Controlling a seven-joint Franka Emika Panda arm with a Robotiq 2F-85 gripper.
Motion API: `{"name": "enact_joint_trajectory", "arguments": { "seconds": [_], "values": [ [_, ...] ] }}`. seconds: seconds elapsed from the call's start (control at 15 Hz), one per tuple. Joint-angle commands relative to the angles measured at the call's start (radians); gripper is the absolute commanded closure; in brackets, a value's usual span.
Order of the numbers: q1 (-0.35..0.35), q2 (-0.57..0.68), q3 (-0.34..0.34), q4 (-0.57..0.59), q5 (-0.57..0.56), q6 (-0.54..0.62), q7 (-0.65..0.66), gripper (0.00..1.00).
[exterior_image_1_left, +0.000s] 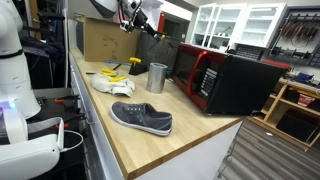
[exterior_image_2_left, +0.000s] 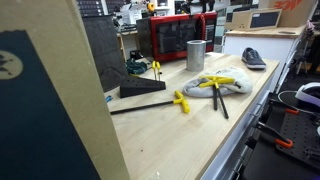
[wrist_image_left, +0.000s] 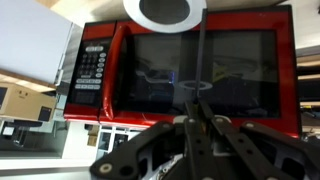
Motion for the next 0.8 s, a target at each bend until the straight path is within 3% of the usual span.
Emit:
{"name": "enact_joint_trajectory", "arguments": {
  "seconds": [0.0,0.27,0.73],
  "values": [
    [0.0,-0.052,-0.023,-0.062,-0.203,-0.007,0.164,0.98],
    [0.016,-0.036,-0.053,-0.112,-0.387,-0.053,0.296,0.98],
    [0.058,-0.004,-0.063,-0.176,-0.572,-0.172,0.482,0.98]
  ]
}}
